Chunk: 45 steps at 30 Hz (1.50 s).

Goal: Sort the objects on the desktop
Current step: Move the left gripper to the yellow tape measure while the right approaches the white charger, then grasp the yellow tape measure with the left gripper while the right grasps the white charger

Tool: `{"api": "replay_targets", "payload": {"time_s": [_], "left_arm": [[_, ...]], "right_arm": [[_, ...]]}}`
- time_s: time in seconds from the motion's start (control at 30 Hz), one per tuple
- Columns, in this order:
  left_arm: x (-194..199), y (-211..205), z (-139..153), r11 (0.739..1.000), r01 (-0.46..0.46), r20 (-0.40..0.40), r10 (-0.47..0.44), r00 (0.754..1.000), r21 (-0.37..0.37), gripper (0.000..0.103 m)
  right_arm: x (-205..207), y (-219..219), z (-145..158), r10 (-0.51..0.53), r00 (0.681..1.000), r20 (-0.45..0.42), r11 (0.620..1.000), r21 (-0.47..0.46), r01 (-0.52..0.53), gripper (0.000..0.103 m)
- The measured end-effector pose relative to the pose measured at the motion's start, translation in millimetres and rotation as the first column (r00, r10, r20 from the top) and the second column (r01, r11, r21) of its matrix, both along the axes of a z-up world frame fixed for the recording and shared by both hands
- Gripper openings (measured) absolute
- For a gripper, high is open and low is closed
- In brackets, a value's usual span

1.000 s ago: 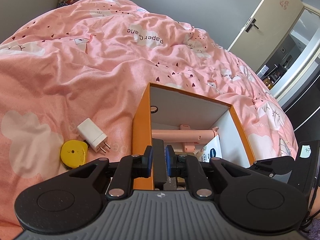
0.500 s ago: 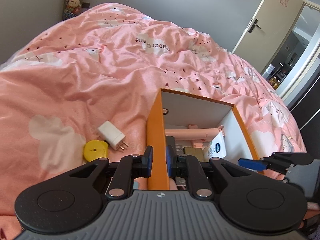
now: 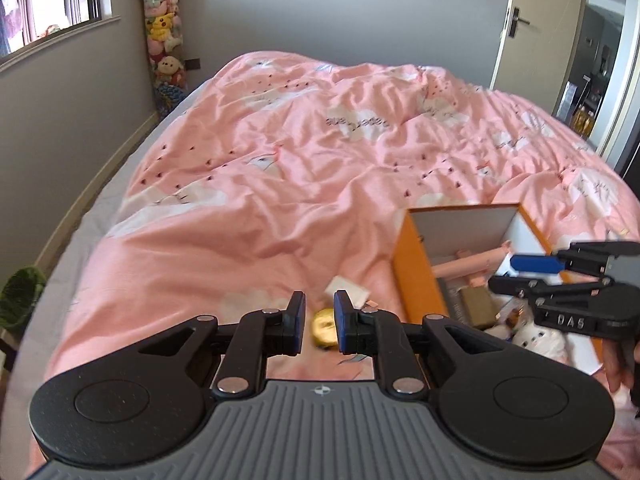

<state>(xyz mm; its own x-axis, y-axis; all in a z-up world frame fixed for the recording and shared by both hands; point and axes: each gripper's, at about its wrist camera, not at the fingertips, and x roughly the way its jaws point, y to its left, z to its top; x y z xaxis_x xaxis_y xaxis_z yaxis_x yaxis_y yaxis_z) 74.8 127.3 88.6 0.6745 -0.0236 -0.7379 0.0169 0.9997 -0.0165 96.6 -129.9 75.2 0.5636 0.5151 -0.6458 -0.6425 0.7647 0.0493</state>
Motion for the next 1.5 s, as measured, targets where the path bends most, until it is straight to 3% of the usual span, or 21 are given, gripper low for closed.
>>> {"api": "replay_targets", "payload": {"time_s": [0.1, 0.2, 0.3, 0.47, 0.83, 0.93, 1.1, 1.3, 1.5], "left_arm": [[1.2, 16.0, -8.7, 1.000, -0.011, -0.039, 0.011, 0.999, 0.012, 0.019], [4.3, 27.8, -26.6, 0.998, -0.034, -0.073, 0.030, 0.997, -0.044, 0.019], [7.3, 34.8, -46.7, 0.994, -0.024, -0.091, 0.014, 0.996, -0.104, 0.020], [19.9, 38.8, -73.7, 0.991, -0.004, -0.114, -0.011, 0.993, -0.135, 0.022], [54.0, 19.1, -108.4, 0.993, 0.079, -0.167, -0.092, 0.982, -0.083, 0.031], [66.5, 17.4, -114.0, 0.992, 0.090, -0.192, -0.106, 0.976, -0.092, 0.031], [82.1, 16.8, -124.7, 0.990, 0.092, -0.212, -0.113, 0.971, -0.104, 0.031], [93.6, 15.1, -138.4, 0.992, 0.092, -0.226, -0.109, 0.968, -0.082, 0.031], [104.0, 16.1, -149.4, 0.991, 0.097, -0.243, -0.118, 0.963, -0.093, 0.031]], "right_arm": [[3.2, 18.4, -0.7, 0.025, 1.000, -0.016, 1.000, 0.007, -0.024, 0.049], [9.1, 36.3, -6.7, 0.067, 0.996, -0.060, 0.998, -0.006, -0.068, 0.050], [11.0, 53.0, -12.4, 0.109, 0.992, -0.058, 0.992, -0.059, -0.113, 0.050], [19.4, 68.6, -19.6, 0.129, 0.990, -0.059, 0.981, -0.134, -0.136, 0.050], [47.5, 101.5, -41.7, 0.198, 0.973, -0.117, 0.952, -0.214, -0.219, 0.048], [55.0, 114.4, -50.2, 0.238, 0.961, -0.138, 0.931, -0.249, -0.266, 0.040], [77.4, 135.9, -62.8, 0.271, 0.940, -0.209, 0.911, -0.259, -0.320, 0.038], [110.8, 166.0, -88.1, 0.239, 0.920, -0.311, 0.893, -0.303, -0.334, 0.038], [127.0, 187.2, -110.4, 0.210, 0.913, -0.349, 0.872, -0.355, -0.336, 0.039]]}}
